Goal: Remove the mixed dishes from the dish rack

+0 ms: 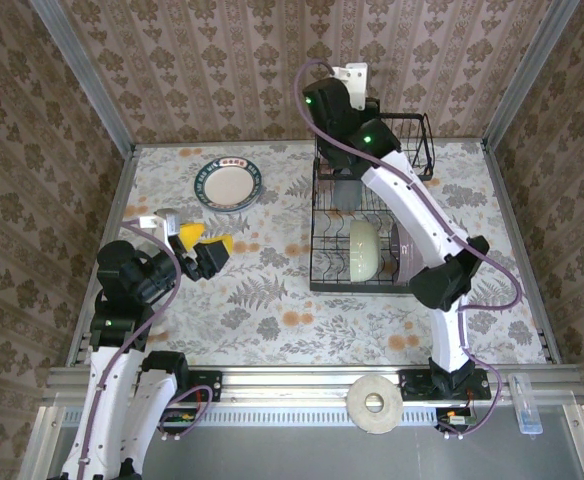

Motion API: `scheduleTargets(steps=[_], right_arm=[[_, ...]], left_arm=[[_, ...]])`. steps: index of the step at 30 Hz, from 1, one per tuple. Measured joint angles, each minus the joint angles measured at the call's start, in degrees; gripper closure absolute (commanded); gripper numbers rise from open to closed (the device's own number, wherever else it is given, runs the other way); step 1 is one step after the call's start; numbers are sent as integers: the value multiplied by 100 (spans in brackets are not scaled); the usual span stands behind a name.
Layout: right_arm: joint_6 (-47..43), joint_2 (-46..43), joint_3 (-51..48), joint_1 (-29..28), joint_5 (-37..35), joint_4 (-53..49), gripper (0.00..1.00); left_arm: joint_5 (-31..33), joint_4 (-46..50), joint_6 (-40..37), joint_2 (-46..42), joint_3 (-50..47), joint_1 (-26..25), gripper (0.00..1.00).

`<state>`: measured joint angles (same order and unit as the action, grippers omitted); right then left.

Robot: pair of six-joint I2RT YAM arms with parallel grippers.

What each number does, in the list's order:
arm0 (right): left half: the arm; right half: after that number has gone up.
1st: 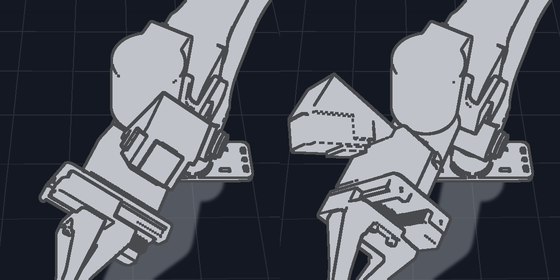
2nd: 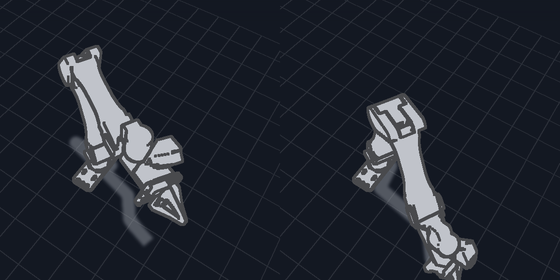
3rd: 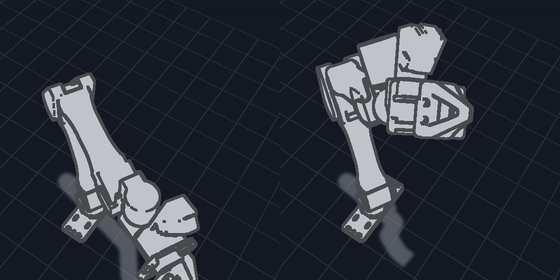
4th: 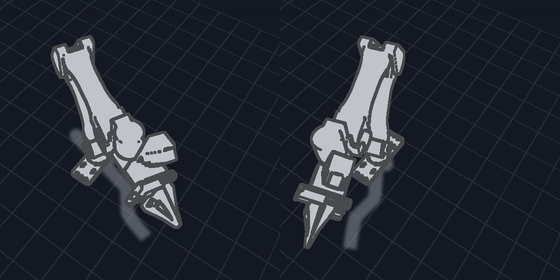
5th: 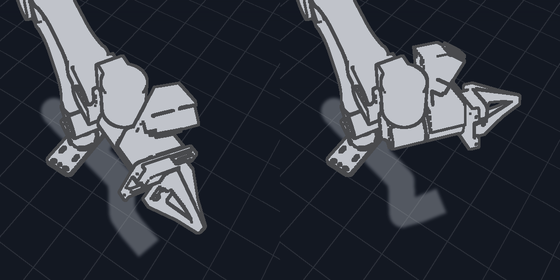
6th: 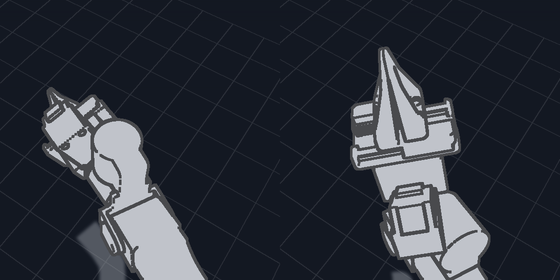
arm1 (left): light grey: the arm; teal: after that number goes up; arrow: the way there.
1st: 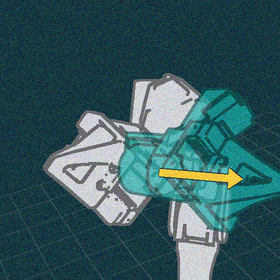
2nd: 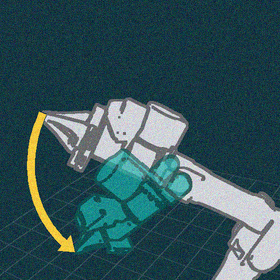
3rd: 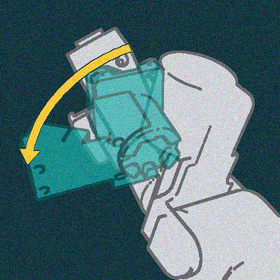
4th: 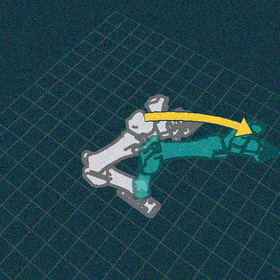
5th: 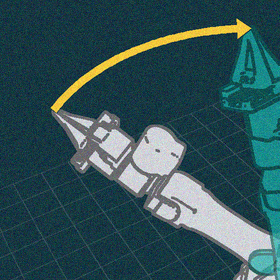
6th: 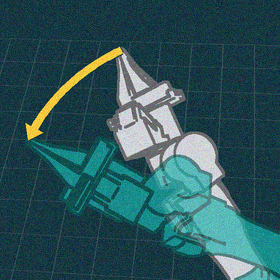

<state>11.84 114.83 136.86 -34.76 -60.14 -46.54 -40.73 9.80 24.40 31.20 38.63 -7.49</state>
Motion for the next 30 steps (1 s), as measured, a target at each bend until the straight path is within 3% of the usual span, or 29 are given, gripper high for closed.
scheduleTargets(steps=[10, 15, 22, 30], right_arm=[[-170, -577, -568, 2, -33, 221, 100], [-157, -1200, -1462, 61, 254, 455, 100], [184, -2190, -2345, 426, 1145, 575, 100], [857, -3224, -3254, 1071, 2634, 610, 100]], left_arm=[[2, 2, 0, 2, 0, 0, 0], [2, 2, 0, 2, 0, 0, 0], [2, 2, 2, 2, 0, 0, 0], [13, 2, 2, 7, 0, -4, 0]])
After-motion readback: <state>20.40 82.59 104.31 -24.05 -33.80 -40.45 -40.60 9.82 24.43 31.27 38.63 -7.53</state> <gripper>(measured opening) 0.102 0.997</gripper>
